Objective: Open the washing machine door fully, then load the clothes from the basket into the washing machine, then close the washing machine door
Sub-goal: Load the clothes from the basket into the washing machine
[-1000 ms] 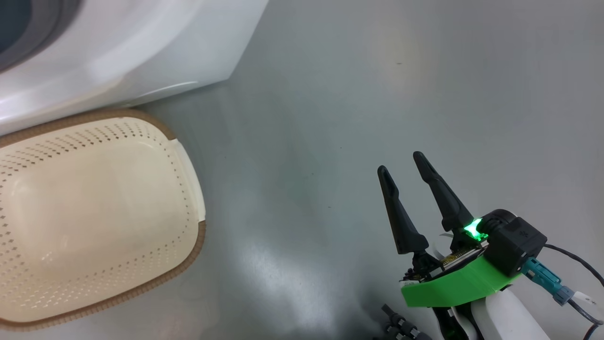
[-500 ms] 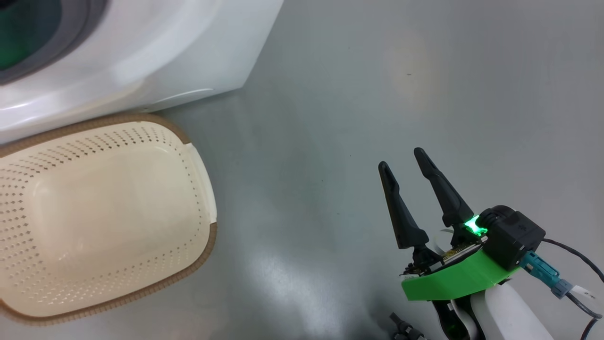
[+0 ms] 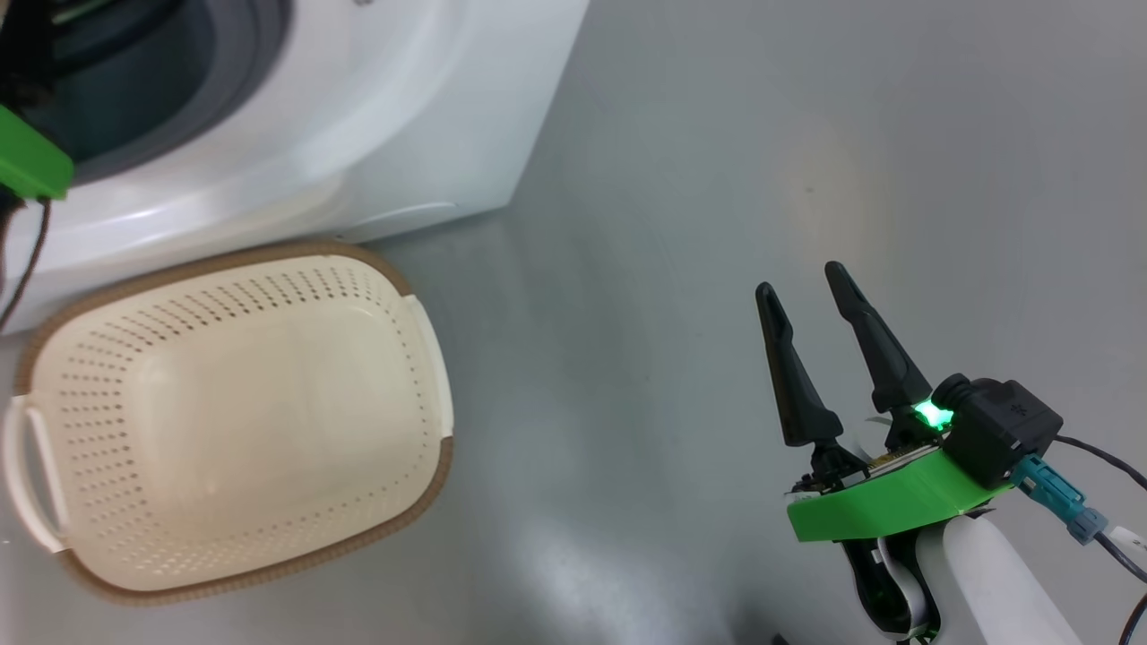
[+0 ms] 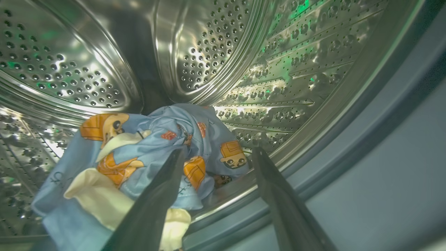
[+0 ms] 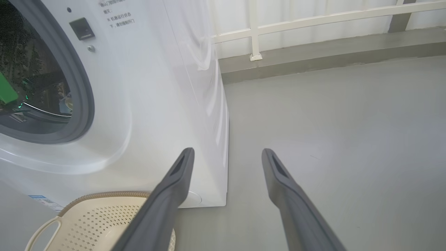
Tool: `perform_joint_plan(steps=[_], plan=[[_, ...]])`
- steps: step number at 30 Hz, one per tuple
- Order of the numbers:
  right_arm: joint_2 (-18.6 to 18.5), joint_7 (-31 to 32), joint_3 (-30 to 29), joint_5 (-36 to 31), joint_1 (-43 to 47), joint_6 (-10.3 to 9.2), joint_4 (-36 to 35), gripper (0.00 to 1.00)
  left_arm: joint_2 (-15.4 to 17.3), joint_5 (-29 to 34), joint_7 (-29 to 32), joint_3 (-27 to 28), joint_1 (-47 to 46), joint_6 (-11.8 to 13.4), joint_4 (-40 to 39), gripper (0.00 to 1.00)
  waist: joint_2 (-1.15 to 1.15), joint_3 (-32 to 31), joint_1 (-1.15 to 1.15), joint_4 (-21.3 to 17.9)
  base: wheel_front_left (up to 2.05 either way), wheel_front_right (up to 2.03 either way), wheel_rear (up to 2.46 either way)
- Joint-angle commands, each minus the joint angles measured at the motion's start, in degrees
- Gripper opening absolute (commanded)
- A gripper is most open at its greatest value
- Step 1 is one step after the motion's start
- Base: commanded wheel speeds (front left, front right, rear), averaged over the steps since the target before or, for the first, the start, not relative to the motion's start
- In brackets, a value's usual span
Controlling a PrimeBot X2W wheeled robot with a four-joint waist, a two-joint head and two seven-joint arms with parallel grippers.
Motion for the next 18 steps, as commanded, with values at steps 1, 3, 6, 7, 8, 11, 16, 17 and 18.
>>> perform_joint_plan(steps=[1,3,6,7,8,11,16,17,18], plan=[[-0.4,-0.4,0.7,-0.5,0.2,0.31,-0.6,1.0,2.3,-0.3,-0.8,1.5,0.7,0.0,-1.4,1.0,0.0,-2.5,0.0,1.9,0.0,0.0,0.0],[-0.4,-0.4,0.3,-0.7,0.0,0.31,0.0,1.0,1.9,-0.4,-1.0,2.2,2.0,0.0,-1.7,1.0,0.0,-3.8,0.0,2.6,0.0,0.0,0.0],[-0.4,-0.4,-0.2,-1.0,-0.2,0.31,1.0,1.0,1.3,0.4,-1.1,4.6,3.8,0.0,-2.8,1.0,0.0,-5.9,0.0,3.7,0.0,0.0,0.0],[-0.4,-0.4,-0.3,-1.1,-0.2,0.31,1.2,1.0,1.1,0.9,-1.1,5.7,4.7,0.0,-3.2,1.0,0.0,-6.6,0.0,4.0,0.0,0.0,0.0],[-0.4,-0.4,-0.4,-1.1,-0.1,0.31,1.5,1.0,0.7,1.5,-1.1,6.8,5.7,0.0,-3.6,1.0,0.0,-7.4,0.0,4.3,0.0,0.0,0.0],[-0.4,-0.4,-1.1,-1.6,0.1,0.31,2.8,1.0,-0.6,4.3,-1.1,11.6,10.6,0.0,-5.8,1.0,0.0,-10.5,0.0,5.6,0.0,0.0,0.0],[-0.4,-0.4,-1.9,-2.0,0.3,0.31,4.6,1.0,-2.7,7.5,-1.2,17.9,17.8,0.0,-9.3,1.0,0.0,-14.0,0.0,7.1,0.0,0.0,0.0],[-0.4,-0.4,-2.0,-2.1,0.4,0.31,4.9,1.0,-3.0,8.2,-1.2,19.1,19.3,0.0,-10.1,1.0,0.0,-14.7,0.0,7.4,0.0,0.0,0.0],[-0.4,-0.4,-2.1,-2.2,0.5,0.31,5.2,1.0,-3.3,8.7,-1.2,20.2,20.9,0.0,-10.8,1.0,0.0,-15.3,0.0,7.7,0.0,0.0,0.0]])
